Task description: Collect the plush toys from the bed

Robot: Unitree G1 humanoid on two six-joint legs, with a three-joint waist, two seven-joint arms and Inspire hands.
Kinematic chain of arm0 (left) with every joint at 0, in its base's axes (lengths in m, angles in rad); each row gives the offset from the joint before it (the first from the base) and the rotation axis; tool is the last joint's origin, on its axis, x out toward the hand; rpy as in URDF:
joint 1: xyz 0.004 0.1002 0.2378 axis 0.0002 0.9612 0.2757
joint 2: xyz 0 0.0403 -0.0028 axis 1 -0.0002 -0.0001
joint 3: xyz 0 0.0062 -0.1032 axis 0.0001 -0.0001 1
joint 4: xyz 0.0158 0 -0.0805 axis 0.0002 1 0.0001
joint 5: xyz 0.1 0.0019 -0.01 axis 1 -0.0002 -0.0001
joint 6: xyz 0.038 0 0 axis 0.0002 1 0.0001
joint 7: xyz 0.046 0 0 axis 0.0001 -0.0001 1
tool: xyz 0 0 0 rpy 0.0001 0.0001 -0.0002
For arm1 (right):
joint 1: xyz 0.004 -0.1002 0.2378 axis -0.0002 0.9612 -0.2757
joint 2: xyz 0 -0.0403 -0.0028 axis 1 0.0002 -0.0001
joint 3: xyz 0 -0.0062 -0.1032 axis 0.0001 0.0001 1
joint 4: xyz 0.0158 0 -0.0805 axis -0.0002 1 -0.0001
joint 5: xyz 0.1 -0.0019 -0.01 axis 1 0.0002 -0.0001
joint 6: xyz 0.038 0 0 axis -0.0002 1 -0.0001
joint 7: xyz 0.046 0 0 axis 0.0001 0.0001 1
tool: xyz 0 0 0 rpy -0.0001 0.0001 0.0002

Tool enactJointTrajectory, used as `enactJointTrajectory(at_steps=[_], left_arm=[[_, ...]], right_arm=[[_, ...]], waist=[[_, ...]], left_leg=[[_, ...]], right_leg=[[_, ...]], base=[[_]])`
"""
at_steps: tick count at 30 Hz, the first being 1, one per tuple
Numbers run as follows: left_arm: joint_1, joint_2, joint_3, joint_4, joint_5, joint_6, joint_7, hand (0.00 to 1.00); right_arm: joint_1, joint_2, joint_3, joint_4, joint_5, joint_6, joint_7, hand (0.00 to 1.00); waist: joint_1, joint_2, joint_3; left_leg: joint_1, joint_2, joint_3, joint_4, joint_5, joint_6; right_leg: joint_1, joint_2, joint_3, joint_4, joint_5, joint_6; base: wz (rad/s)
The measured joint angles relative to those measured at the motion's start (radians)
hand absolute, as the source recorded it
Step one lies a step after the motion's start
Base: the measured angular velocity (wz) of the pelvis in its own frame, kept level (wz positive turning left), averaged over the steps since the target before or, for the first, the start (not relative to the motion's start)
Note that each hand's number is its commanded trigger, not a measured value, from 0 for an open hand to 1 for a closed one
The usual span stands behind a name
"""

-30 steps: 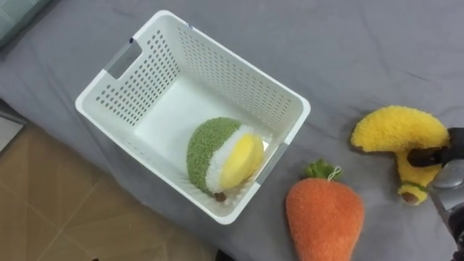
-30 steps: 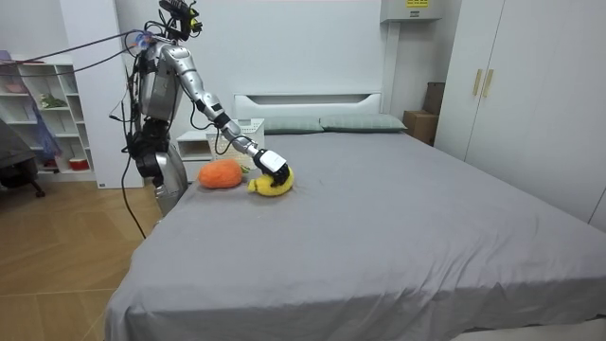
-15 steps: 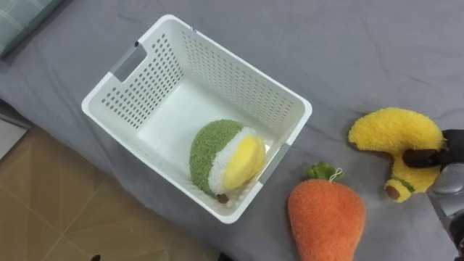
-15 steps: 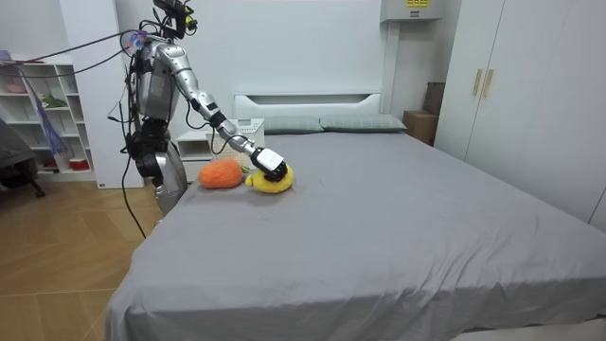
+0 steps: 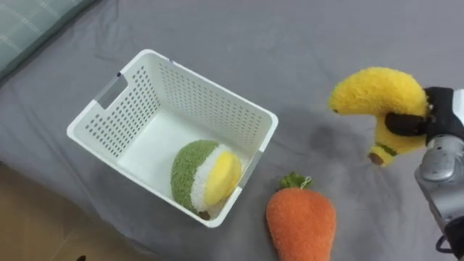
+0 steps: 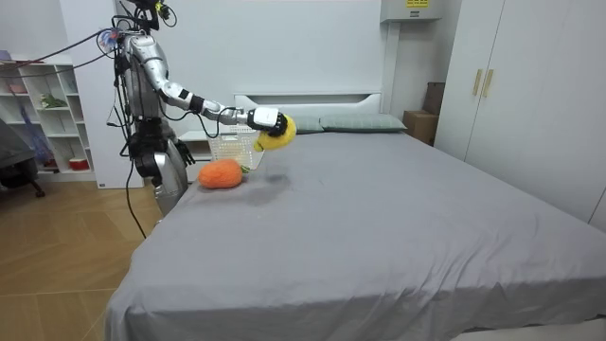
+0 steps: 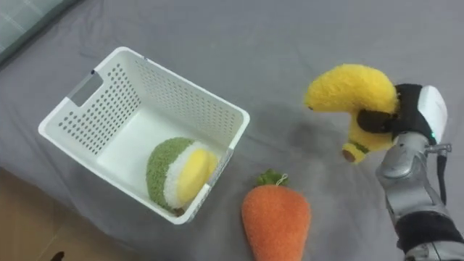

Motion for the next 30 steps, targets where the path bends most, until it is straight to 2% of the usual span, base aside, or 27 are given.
enactJointTrajectory(at_steps=[5, 9, 14, 20, 23, 24, 26, 30], left_arm=[[0.051, -0.001, 0.022, -0.003, 0.002, 0.008, 0.002, 0.00], [0.079, -0.006, 0.054, -0.005, 0.034, 0.020, 0.011, 0.00], [0.080, -0.027, 0.104, -0.015, 0.041, 0.021, 0.039, 0.00], [0.085, -0.032, 0.103, -0.015, 0.042, 0.027, 0.041, 0.00], [0.087, -0.036, 0.104, -0.022, 0.049, 0.031, 0.052, 0.00], [0.087, -0.038, 0.106, -0.022, 0.076, 0.037, 0.053, 0.00], [0.081, -0.040, 0.106, -0.022, 0.120, 0.048, 0.053, 0.00], [0.065, -0.045, 0.106, -0.012, 0.198, 0.050, 0.053, 0.00]], right_arm=[[0.099, 0.010, 0.001, -0.197, -0.010, 0.010, 0.012, 1.00], [0.145, 0.050, 0.001, -0.304, -0.009, 0.019, 0.040, 1.00], [0.152, 0.052, 0.002, -0.421, -0.033, 0.023, 0.054, 1.00], [0.152, 0.064, 0.007, -0.526, -0.043, 0.024, 0.095, 1.00], [0.152, 0.087, 0.007, -0.550, -0.047, 0.047, 0.111, 1.00], [0.152, 0.105, 0.007, -0.568, -0.059, 0.060, 0.119, 1.00], [0.152, 0.120, 0.008, -0.587, -0.091, 0.061, 0.135, 1.00], [0.152, 0.121, 0.011, -0.637, -0.094, 0.062, 0.167, 1.00]], waist=[[0.001, -0.009, -0.0022], [0.004, -0.014, 0.0011], [0.016, -0.015, 0.0027], [0.026, -0.014, 0.0070], [0.035, -0.013, 0.0072], [0.036, -0.012, 0.0079], [0.040, -0.012, 0.0077], [0.075, -0.012, 0.0077]], left_leg=[[0.055, 0.002, 0.012, -0.002, -0.007, 0.001], [0.077, 0.004, 0.016, -0.003, -0.013, -0.001], [0.090, 0.005, 0.017, -0.014, -0.014, 0.000], [0.122, 0.007, 0.017, -0.015, -0.018, 0.000], [0.122, 0.007, 0.020, -0.015, -0.019, 0.002], [0.120, 0.007, 0.019, -0.015, -0.019, 0.002], [0.120, 0.007, 0.015, -0.015, -0.019, 0.002], [0.122, 0.007, 0.015, -0.015, -0.020, 0.001]], right_leg=[[0.058, 0.004, 0.005, -0.016, 0.000, 0.000], [0.075, 0.007, 0.024, -0.016, 0.000, 0.000], [0.083, 0.007, 0.028, -0.015, 0.000, 0.000], [0.115, 0.008, 0.024, -0.017, -0.001, 0.001], [0.114, 0.008, 0.026, -0.016, -0.001, 0.002], [0.113, 0.008, 0.020, -0.017, -0.001, 0.002], [0.113, 0.008, 0.015, -0.016, -0.001, 0.002], [0.115, 0.008, 0.021, -0.017, -0.001, 0.002]], base=[[-0.06], [-0.08], [-0.02], [0.00], [0.00], [0.00], [0.04], [0.00]])
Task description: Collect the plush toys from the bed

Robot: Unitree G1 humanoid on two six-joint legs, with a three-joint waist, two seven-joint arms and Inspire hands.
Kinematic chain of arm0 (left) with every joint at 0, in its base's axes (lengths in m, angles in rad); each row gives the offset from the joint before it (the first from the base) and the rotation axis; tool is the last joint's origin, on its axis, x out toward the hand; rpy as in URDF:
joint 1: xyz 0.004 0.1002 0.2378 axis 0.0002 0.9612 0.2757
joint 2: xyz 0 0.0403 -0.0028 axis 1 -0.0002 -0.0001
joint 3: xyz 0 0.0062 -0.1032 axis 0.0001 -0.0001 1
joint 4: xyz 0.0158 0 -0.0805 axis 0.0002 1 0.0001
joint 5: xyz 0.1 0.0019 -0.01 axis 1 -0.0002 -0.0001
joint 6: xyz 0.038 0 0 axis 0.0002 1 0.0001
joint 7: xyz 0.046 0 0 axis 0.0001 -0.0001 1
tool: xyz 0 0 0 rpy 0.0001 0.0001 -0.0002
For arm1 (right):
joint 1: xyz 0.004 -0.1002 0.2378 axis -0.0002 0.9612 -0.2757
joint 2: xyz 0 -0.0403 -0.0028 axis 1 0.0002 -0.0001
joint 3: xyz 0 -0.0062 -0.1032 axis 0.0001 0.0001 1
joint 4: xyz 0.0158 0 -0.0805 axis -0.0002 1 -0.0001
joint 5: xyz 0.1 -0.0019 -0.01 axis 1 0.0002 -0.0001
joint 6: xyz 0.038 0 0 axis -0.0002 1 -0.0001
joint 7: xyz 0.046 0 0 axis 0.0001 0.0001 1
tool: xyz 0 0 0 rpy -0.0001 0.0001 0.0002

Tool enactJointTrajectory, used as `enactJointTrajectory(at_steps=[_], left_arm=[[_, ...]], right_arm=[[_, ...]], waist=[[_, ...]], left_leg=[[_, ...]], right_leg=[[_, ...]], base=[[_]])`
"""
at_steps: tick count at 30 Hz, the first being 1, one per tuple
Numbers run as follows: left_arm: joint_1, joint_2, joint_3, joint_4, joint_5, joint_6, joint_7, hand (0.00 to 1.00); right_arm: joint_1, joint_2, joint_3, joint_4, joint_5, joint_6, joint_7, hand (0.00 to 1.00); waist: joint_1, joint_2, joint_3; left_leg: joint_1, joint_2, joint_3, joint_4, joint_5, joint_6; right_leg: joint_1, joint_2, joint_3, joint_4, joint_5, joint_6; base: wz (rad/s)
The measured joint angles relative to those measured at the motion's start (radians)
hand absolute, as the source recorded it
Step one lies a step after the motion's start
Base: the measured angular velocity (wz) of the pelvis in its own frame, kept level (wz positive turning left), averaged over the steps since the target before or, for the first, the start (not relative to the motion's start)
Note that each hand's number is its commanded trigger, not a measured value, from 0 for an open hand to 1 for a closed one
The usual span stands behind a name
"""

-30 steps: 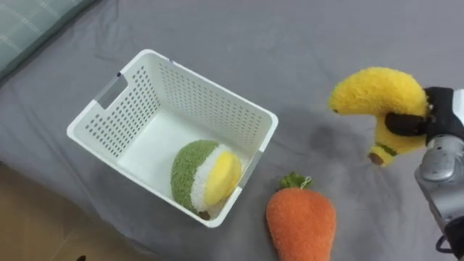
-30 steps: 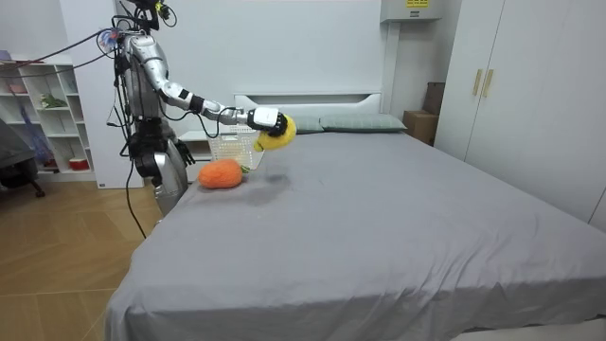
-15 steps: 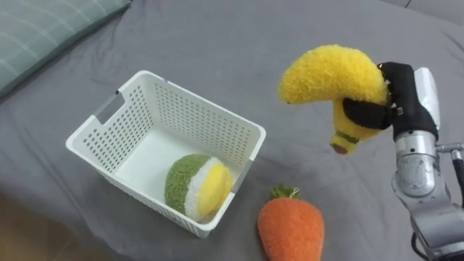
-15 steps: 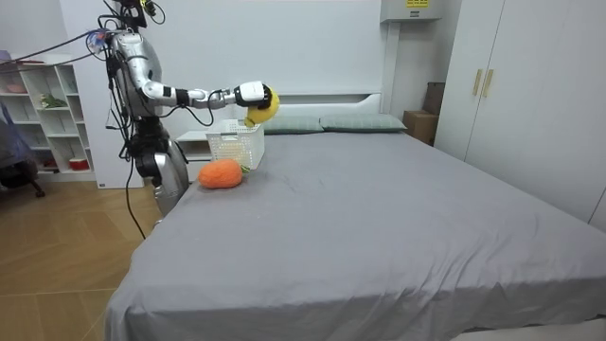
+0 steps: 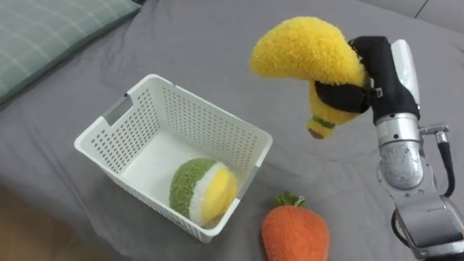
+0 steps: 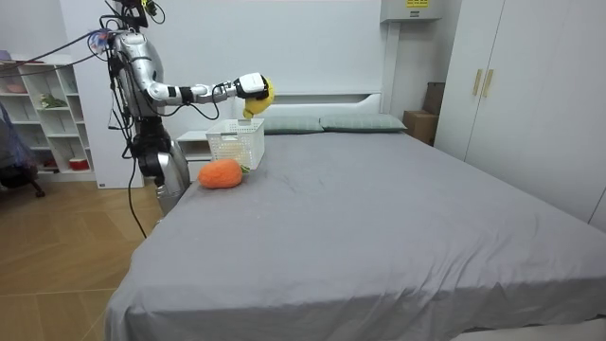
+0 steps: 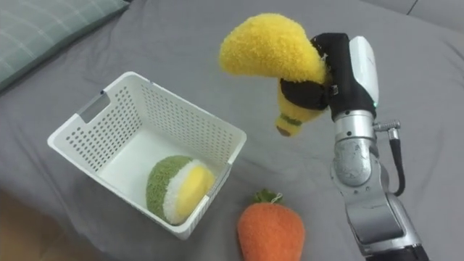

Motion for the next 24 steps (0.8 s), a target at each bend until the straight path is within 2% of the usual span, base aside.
enactJointTrajectory(at_steps=[4, 7, 10, 15, 17, 20, 21, 22, 23, 24], left_arm=[[-0.003, -0.010, 0.002, 0.015, 0.007, 0.016, -0.001, 0.00], [-0.006, -0.030, 0.024, 0.015, 0.012, 0.023, -0.007, 0.00], [-0.006, -0.040, 0.024, 0.010, 0.010, 0.039, -0.017, 0.00], [-0.009, -0.041, 0.018, -0.001, 0.011, 0.048, -0.017, 0.00], [-0.009, -0.042, 0.018, -0.003, 0.011, 0.056, -0.017, 0.00], [-0.010, -0.042, 0.018, -0.003, 0.013, 0.059, -0.017, 0.00], [-0.009, -0.042, 0.019, -0.003, 0.018, 0.059, -0.018, 0.00], [-0.008, -0.041, 0.019, -0.003, 0.022, 0.059, -0.018, 0.00], [-0.008, -0.040, 0.019, -0.003, 0.028, 0.060, -0.019, 0.00], [-0.007, -0.041, 0.019, -0.003, 0.031, 0.061, -0.019, 0.00]], right_arm=[[-0.004, 0.012, 0.029, -0.013, -0.001, 0.000, 0.031, 1.00], [-0.004, 0.036, 0.053, -0.013, -0.008, 0.003, 0.056, 1.00], [-0.024, 0.067, 0.096, -0.012, -0.037, 0.033, 0.081, 1.00], [-0.072, 0.078, 0.206, 0.002, -0.070, 0.060, 0.128, 1.00], [-0.092, 0.081, 0.233, 0.018, -0.072, 0.069, 0.148, 1.00], [-0.094, 0.107, 0.242, 0.049, -0.071, 0.085, 0.160, 1.00], [-0.094, 0.115, 0.246, 0.056, -0.072, 0.089, 0.160, 0.66], [-0.094, 0.117, 0.249, 0.060, -0.072, 0.090, 0.160, 0.57], [-0.095, 0.123, 0.254, 0.067, -0.070, 0.091, 0.160, 0.35], [-0.104, 0.134, 0.263, 0.081, -0.068, 0.092, 0.160, 0.08]], waist=[[0.011, 0.000, 0.0002], [0.030, 0.001, 0.0009], [0.041, 0.003, 0.0017], [0.065, 0.001, 0.0008], [0.074, -0.001, 0.0003], [0.099, -0.008, -0.0025], [0.111, -0.011, -0.0014], [0.114, -0.012, -0.0016], [0.118, -0.015, -0.0022], [0.119, -0.018, -0.0023]], left_leg=[[0.013, 0.000, -0.002, 0.000, -0.001, 0.001], [0.018, -0.002, -0.001, 0.001, -0.004, 0.001], [0.016, -0.001, -0.003, 0.000, -0.008, -0.002], [0.015, -0.001, -0.009, 0.000, -0.008, -0.003], [0.015, -0.001, -0.010, 0.000, -0.008, -0.003], [0.014, -0.002, -0.015, 0.002, -0.008, -0.003], [0.013, -0.003, -0.020, 0.002, -0.008, -0.003], [0.011, -0.003, -0.025, 0.002, -0.008, -0.003], [0.008, -0.004, -0.031, 0.002, -0.008, -0.003], [0.002, -0.006, -0.038, 0.004, -0.008, -0.003]], right_leg=[[0.017, 0.000, -0.004, -0.005, 0.000, 0.001], [0.026, 0.001, 0.001, -0.015, 0.000, 0.001], [0.026, 0.002, 0.000, -0.015, 0.000, 0.001], [0.029, 0.002, -0.015, -0.015, 0.000, 0.001], [0.029, 0.003, -0.017, -0.015, 0.000, 0.001], [0.031, 0.005, -0.018, -0.016, 0.000, 0.001], [0.031, 0.005, -0.023, -0.016, 0.000, 0.001], [0.031, 0.005, -0.025, -0.016, 0.000, 0.001], [0.031, 0.004, -0.038, -0.016, 0.000, 0.001], [0.031, 0.004, -0.045, -0.017, 0.000, 0.002]], base=[[0.02], [-0.02], [0.00], [0.05], [0.03], [0.02], [0.09], [0.13], [0.18], [0.20]])
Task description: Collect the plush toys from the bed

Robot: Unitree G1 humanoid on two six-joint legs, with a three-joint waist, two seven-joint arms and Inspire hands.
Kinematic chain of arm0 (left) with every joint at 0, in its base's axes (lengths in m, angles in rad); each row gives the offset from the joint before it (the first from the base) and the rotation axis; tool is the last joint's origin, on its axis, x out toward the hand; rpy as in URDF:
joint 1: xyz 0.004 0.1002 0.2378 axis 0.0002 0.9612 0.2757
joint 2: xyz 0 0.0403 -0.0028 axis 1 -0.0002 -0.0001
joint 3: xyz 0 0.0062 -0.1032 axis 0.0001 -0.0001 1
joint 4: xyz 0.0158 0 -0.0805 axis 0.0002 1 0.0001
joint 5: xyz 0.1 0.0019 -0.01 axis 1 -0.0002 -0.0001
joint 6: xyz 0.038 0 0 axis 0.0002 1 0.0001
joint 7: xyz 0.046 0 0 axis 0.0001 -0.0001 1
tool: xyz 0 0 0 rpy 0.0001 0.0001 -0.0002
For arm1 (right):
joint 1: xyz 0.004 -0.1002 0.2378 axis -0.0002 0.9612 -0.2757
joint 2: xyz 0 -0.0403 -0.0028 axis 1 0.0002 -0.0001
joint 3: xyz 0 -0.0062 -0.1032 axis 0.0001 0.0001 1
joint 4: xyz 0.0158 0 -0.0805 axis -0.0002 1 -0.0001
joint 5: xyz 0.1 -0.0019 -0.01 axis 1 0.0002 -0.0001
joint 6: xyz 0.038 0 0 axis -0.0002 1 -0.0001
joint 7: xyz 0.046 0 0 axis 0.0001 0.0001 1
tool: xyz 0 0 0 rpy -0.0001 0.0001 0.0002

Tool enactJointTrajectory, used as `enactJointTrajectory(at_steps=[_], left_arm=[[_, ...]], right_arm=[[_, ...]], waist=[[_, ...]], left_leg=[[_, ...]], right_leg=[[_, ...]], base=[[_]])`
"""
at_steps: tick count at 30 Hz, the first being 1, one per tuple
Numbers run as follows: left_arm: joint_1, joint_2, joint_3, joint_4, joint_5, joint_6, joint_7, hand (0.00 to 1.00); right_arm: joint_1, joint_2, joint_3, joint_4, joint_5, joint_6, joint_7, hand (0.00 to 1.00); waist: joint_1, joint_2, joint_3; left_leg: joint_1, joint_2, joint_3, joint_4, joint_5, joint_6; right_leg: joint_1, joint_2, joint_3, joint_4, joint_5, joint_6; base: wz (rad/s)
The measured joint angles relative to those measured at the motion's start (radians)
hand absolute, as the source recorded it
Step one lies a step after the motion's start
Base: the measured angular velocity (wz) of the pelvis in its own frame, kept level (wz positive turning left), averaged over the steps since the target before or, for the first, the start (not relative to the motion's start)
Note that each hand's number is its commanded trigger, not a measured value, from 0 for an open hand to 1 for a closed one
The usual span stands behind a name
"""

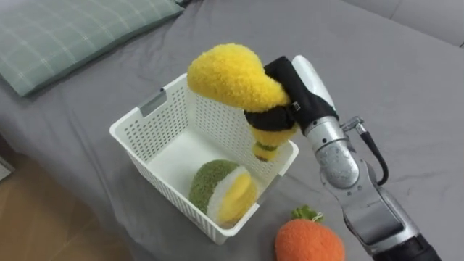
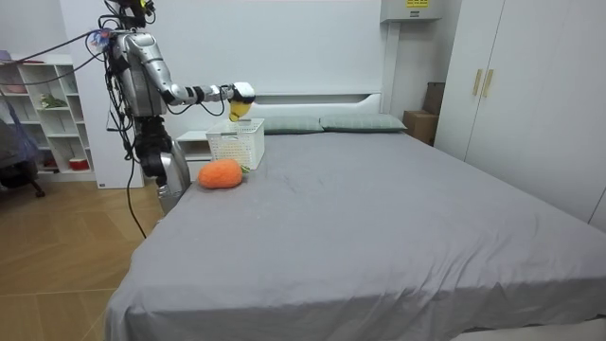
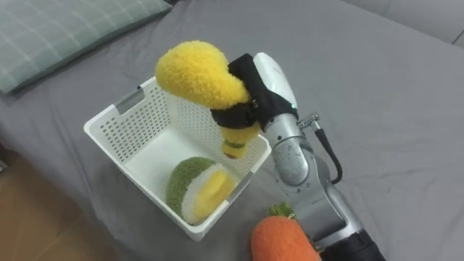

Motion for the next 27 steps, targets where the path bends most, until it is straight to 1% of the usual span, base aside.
enactJointTrajectory(at_steps=[1, 2, 4, 5, 6, 7, 8, 11, 15, 20, 26, 27], left_arm=[[0.000, 0.000, 0.000, 0.000, 0.000, 0.001, 0.000, 0.00], [0.000, -0.001, -0.003, 0.000, 0.000, 0.004, -0.001, 0.00], [0.001, -0.001, -0.005, 0.001, 0.000, 0.008, -0.001, 0.00], [0.005, 0.000, -0.005, 0.002, 0.001, 0.016, 0.000, 0.00], [0.001, 0.000, -0.005, 0.002, 0.010, 0.020, 0.002, 0.00], [0.001, 0.000, -0.004, 0.002, 0.012, 0.021, 0.003, 0.00], [0.001, -0.001, -0.004, 0.002, 0.022, 0.027, 0.004, 0.00], [0.013, -0.007, -0.004, 0.002, 0.054, 0.038, 0.004, 0.00], [0.021, -0.015, -0.004, 0.002, 0.059, 0.046, 0.004, 0.00], [0.023, -0.013, -0.003, 0.001, 0.078, 0.046, 0.004, 0.00], [0.020, -0.013, -0.003, -0.019, 0.079, 0.045, -0.006, 0.00], [0.020, -0.013, -0.002, -0.023, 0.079, 0.045, -0.008, 0.00]], right_arm=[[-0.002, 0.006, 0.004, 0.005, 0.000, 0.000, 0.000, 0.00], [-0.004, 0.010, 0.015, 0.017, 0.002, 0.000, 0.000, 0.00], [-0.017, 0.010, 0.037, 0.058, 0.012, 0.000, 0.001, 0.00], [-0.023, 0.010, 0.046, 0.082, 0.012, 0.009, 0.004, 0.00], [-0.023, 0.011, 0.048, 0.091, 0.008, 0.017, 0.016, 0.00], [-0.026, 0.012, 0.048, 0.100, 0.007, 0.017, 0.020, 0.00], [-0.035, 0.014, 0.048, 0.128, 0.008, 0.018, 0.026, 0.00], [-0.064, 0.014, 0.048, 0.183, 0.008, 0.023, 0.036, 0.00], [-0.073, 0.013, 0.048, 0.194, 0.007, 0.023, 0.038, 0.00], [-0.072, 0.009, 0.048, 0.204, 0.000, 0.023, 0.040, 0.00], [-0.072, 0.009, 0.043, 0.203, -0.011, 0.022, 0.038, 0.00], [-0.072, 0.010, 0.041, 0.203, -0.010, 0.017, 0.038, 0.00]], waist=[[0.000, -0.001, 0.0006], [0.001, -0.004, 0.0024], [0.016, -0.006, 0.0047], [0.027, -0.008, 0.0050], [0.032, -0.012, 0.0066], [0.034, -0.014, 0.0086], [0.046, -0.017, 0.0114], [0.057, -0.020, 0.0130], [0.057, -0.015, 0.0172], [0.045, -0.009, 0.0209], [0.038, -0.009, 0.0210], [0.038, -0.009, 0.0209]], left_leg=[[-0.002, -0.002, -0.006, 0.003, 0.000, 0.000], [-0.004, -0.006, -0.019, 0.012, 0.000, 0.000], [-0.007, -0.009, -0.025, 0.015, 0.001, 0.000], [-0.010, -0.011, -0.027, 0.016, 0.001, 0.000], [-0.019, -0.015, -0.036, 0.016, 0.000, 0.000], [-0.021, -0.016, -0.039, 0.016, 0.001, 0.000], [-0.021, -0.016, -0.040, 0.017, 0.001, 0.000], [-0.021, -0.016, -0.043, 0.018, 0.001, 0.000], [-0.022, -0.017, -0.044, 0.021, 0.001, 0.000], [-0.022, -0.017, -0.044, 0.022, 0.001, 0.001], [-0.022, -0.017, -0.042, 0.022, 0.001, 0.001], [-0.022, -0.017, -0.042, 0.022, 0.001, 0.001]], right_leg=[[0.000, 0.000, -0.005, -0.001, 0.000, 0.000], [0.000, 0.000, -0.009, -0.003, -0.001, 0.002], [0.001, 0.000, -0.013, -0.004, -0.001, 0.002], [0.001, -0.001, -0.016, -0.007, -0.002, 0.003], [0.000, -0.003, -0.025, -0.013, -0.002, 0.003], [0.000, -0.004, -0.028, -0.014, -0.002, 0.003], [0.000, -0.006, -0.028, -0.014, -0.002, 0.004], [0.002, -0.006, -0.029, -0.015, -0.002, 0.004], [0.003, -0.005, -0.030, -0.015, -0.002, 0.004], [0.003, -0.006, -0.029, -0.015, -0.002, 0.004], [0.001, -0.008, -0.028, -0.015, -0.001, 0.004], [0.001, -0.008, -0.028, -0.015, -0.001, 0.004]], base=[[0.24], [0.23], [0.13], [0.12], [0.16], [0.15], [0.07], [0.03], [0.00], [0.00], [0.00], [0.00]])
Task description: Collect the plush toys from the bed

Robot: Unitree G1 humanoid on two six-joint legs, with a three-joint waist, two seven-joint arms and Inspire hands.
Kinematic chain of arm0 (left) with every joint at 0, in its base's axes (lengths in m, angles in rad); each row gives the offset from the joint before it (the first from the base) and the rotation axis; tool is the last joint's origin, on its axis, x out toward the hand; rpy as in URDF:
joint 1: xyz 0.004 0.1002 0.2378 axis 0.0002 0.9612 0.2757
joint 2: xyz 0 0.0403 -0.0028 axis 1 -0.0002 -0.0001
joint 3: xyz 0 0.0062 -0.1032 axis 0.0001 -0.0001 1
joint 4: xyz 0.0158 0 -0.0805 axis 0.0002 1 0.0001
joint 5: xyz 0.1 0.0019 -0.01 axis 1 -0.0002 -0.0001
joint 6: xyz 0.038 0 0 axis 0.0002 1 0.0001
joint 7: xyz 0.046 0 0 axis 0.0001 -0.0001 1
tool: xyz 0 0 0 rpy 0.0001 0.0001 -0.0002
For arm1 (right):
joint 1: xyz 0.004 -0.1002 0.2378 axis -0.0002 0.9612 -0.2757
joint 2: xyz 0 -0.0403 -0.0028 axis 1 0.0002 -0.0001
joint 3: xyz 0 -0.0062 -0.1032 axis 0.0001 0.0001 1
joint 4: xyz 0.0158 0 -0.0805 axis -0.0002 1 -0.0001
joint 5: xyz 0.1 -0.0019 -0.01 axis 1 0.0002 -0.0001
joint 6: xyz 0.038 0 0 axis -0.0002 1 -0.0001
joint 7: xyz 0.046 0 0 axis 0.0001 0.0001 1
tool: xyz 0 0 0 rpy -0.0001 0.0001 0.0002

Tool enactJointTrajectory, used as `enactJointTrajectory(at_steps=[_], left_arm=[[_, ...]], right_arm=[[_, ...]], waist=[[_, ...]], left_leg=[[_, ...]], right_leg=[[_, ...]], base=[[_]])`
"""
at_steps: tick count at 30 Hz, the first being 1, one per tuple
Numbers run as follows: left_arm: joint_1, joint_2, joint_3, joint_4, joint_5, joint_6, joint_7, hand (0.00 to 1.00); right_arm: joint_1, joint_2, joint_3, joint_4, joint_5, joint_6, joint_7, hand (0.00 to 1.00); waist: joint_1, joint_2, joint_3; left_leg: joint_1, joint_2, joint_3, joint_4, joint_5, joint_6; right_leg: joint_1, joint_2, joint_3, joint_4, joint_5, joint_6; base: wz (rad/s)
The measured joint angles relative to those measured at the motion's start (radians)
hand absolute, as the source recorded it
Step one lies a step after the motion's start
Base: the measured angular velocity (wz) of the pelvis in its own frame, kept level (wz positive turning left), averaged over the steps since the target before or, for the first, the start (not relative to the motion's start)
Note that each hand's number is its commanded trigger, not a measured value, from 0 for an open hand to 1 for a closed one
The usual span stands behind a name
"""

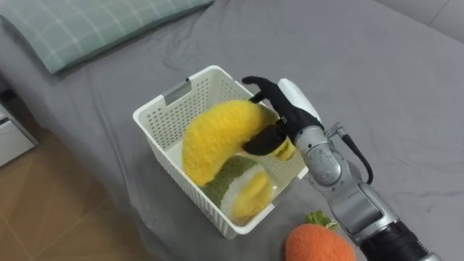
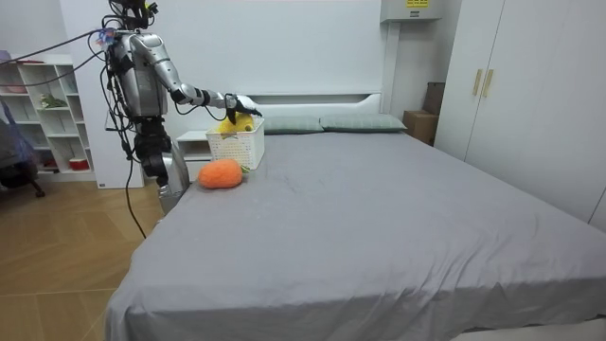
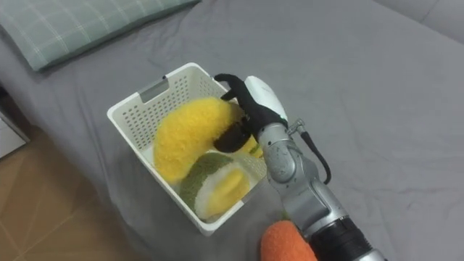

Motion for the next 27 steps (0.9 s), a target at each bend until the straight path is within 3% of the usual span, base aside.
enactJointTrajectory(at_steps=[11, 18, 27], left_arm=[[-0.011, -0.001, 0.017, -0.024, 0.000, -0.006, -0.035, 0.00], [-0.002, -0.002, 0.021, -0.024, 0.000, -0.008, -0.035, 0.00], [0.002, -0.003, 0.024, -0.001, 0.000, -0.026, -0.022, 0.00]], right_arm=[[0.000, 0.000, -0.045, -0.020, 0.003, -0.024, -0.017, 0.00], [0.000, 0.000, -0.049, -0.020, 0.003, -0.034, -0.017, 0.00], [0.001, 0.000, -0.103, -0.038, 0.011, -0.051, -0.035, 0.00]], waist=[[0.000, 0.004, -0.0038], [-0.016, 0.013, -0.0143], [-0.023, 0.019, -0.0163]], left_leg=[[-0.002, 0.000, 0.000, 0.006, 0.000, 0.000], [0.004, 0.000, 0.000, 0.008, 0.000, 0.000], [0.029, 0.003, 0.020, 0.004, 0.000, 0.000]], right_leg=[[0.000, 0.001, 0.000, 0.000, 0.000, 0.000], [0.008, 0.004, 0.000, 0.000, 0.000, 0.000], [0.023, 0.001, 0.023, 0.001, 0.000, 0.000]], base=[[0.00], [0.00], [-0.06]])
